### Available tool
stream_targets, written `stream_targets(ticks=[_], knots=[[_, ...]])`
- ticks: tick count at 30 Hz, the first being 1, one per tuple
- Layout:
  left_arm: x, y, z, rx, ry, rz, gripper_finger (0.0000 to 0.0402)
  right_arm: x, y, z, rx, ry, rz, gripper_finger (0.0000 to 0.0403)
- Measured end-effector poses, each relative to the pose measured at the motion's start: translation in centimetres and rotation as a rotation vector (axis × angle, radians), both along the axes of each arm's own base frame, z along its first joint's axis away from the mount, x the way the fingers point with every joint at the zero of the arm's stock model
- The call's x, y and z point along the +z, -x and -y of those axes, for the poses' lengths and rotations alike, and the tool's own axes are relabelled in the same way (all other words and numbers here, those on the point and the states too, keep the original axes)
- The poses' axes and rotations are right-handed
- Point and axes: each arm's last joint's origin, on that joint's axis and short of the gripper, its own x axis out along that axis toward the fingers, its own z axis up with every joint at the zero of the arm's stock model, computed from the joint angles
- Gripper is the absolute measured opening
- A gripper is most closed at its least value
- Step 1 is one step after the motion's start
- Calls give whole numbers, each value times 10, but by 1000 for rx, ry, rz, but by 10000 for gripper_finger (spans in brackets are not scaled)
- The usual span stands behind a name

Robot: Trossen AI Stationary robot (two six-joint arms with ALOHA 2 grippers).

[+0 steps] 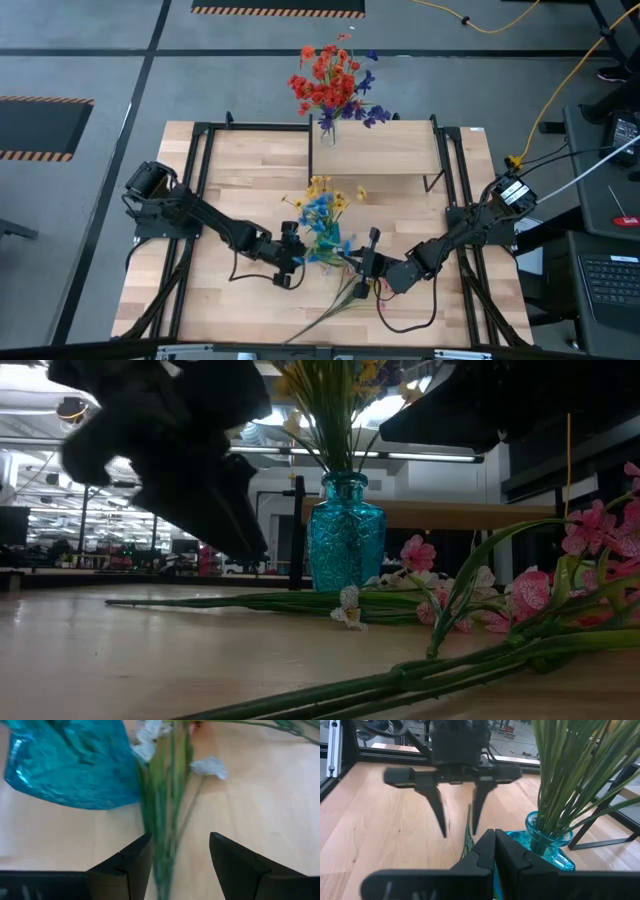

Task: Pick and place flowers into a vace then onto a shelf
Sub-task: Put the white flowers into the blue vase

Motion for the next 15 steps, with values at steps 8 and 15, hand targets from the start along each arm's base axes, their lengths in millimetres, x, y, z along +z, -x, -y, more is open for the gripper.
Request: stream_targets(ticks=[8, 15], knots=[[-20, -10, -17, 23, 32, -79, 189, -1, 0, 0, 0, 8, -8, 3], [-39, -14, -20, 52, 12, -121, 182, -1, 0, 1, -1, 12, -13, 14]])
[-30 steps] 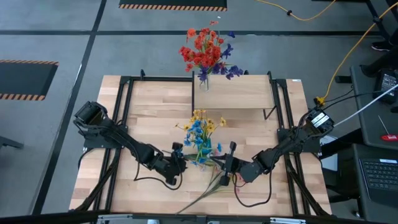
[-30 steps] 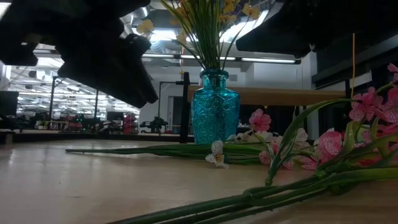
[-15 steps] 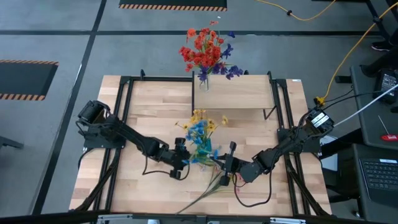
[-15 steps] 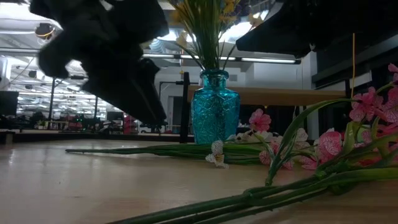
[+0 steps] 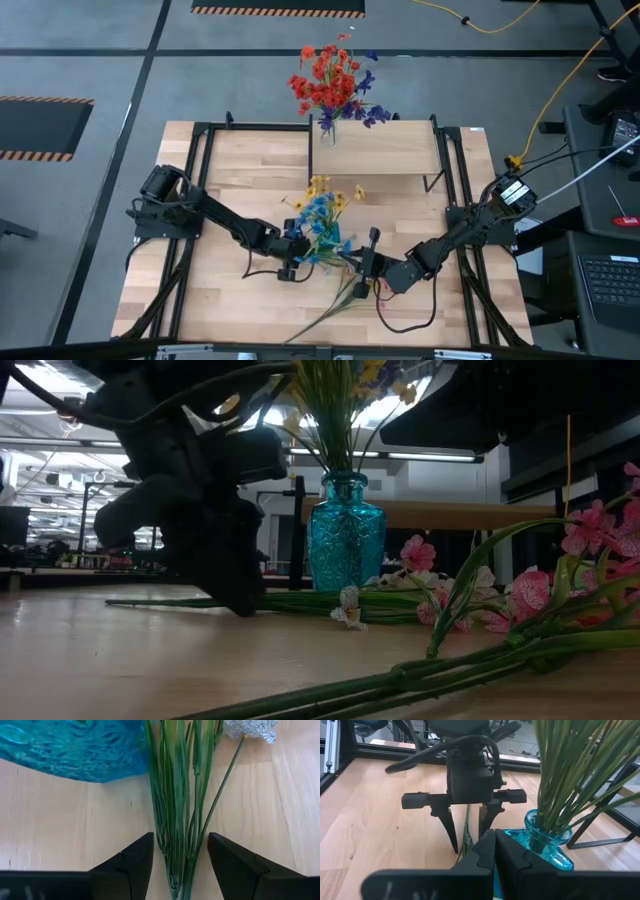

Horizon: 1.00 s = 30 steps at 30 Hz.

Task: Pick and place flowers into a vace then onto a shelf
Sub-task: Put the white flowers into the blue vase

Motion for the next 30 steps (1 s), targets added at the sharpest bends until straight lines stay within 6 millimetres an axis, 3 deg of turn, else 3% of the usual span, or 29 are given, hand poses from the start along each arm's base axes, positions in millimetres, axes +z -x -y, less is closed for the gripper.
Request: stream_targets(ticks=[5, 14, 24, 30], knots=[[-3, 0, 2, 6, 7, -7, 147, 0, 0, 0, 0, 1, -1, 9], [-1, 19, 12, 161, 83, -118, 15, 0, 0, 0, 0, 1, -1, 8], [19, 47, 26, 120, 100, -217, 12, 0, 0, 0, -1, -2, 0, 13], [37, 71, 23, 215, 74, -307, 11, 0, 0, 0, -1, -1, -2, 14]])
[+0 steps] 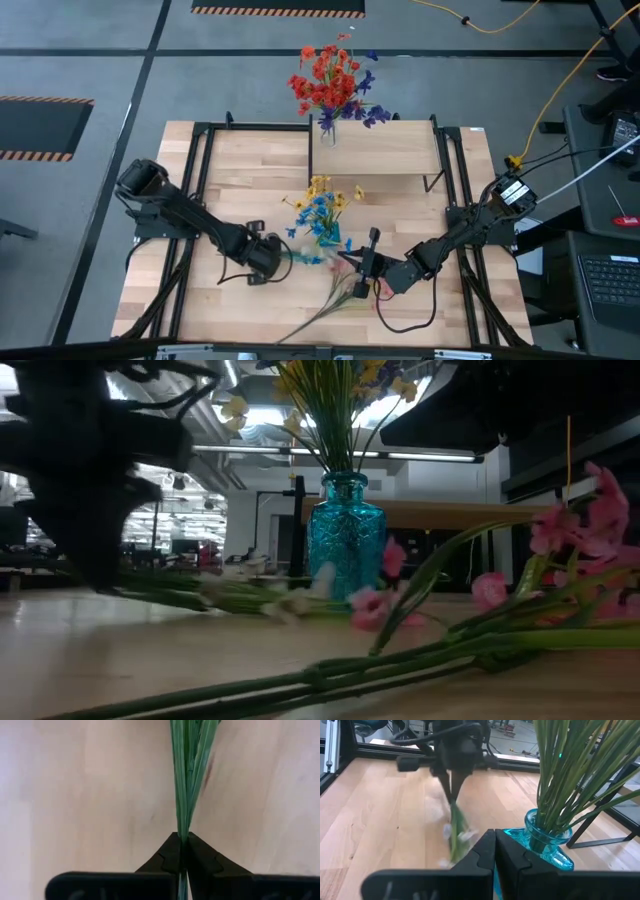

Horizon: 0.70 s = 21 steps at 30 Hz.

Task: Pick and place flowers into a vace then onto a shelf
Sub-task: Put the white flowers into the blue vase

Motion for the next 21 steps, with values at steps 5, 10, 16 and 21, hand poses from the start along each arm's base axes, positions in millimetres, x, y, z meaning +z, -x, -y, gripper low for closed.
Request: stream_targets(ticks=[5, 10, 16, 21], knots=[[12, 16, 0, 43, -26, -35, 10, 0, 0, 0, 0, 1, -2, 14], [21, 23, 8, -11, -22, -2, 10, 0, 0, 0, 0, 1, -3, 14], [29, 31, 23, -162, -26, 61, 11, 0, 0, 0, -5, -19, 3, 14], [30, 38, 34, -219, 17, 53, 8, 0, 0, 0, -5, -18, 3, 14]])
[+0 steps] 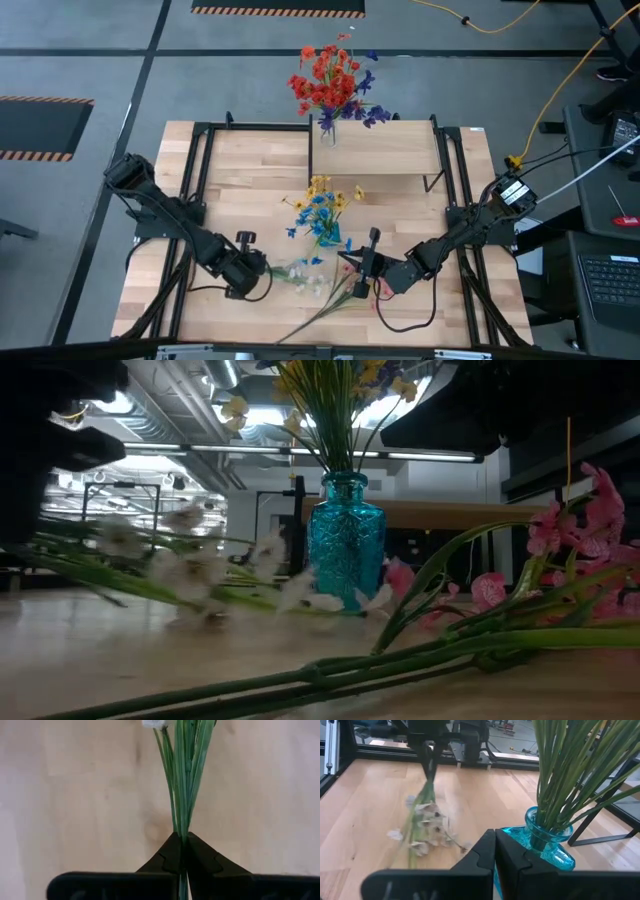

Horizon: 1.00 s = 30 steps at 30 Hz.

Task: Pick and place flowers into a vace then onto a shelf
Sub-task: Put the white flowers into the blue vase

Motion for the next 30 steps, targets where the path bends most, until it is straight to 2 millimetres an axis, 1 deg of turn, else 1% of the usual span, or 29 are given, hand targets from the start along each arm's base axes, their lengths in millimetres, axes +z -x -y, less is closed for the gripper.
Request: stream_targets(ticks=[3, 7, 10, 12, 14, 16, 20, 24, 27, 30], knots=[[9, 6, 3, -24, 28, 30, 8, 0, 0, 0, 8, -3, -2, 14], [31, 14, 2, -62, 52, 151, 5, 0, 0, 0, 17, -6, -4, 14], [51, 17, 3, -117, 75, 323, 5, 0, -1, 0, 15, -6, -4, 14], [54, 17, 3, -176, 122, 452, 4, 0, -1, 0, 20, -8, -5, 14], [49, 18, 2, -250, 169, 564, 4, 0, -1, 0, 32, -14, -2, 14], [38, 19, -2, -270, 213, 663, 4, 0, -1, -1, 57, -23, -5, 14], [16, 17, -16, -222, 260, 853, 4, 1, -2, -2, 97, -41, -7, 14], [7, 12, -26, -197, 321, 1075, 4, 1, -2, -3, 105, -68, 4, 14], [4, 6, -29, -183, 337, 1134, 4, 3, -3, -2, 103, -83, 20, 14], [-3, -1, -26, -202, 330, 1106, 4, 8, -6, 0, 128, -101, 59, 14]])
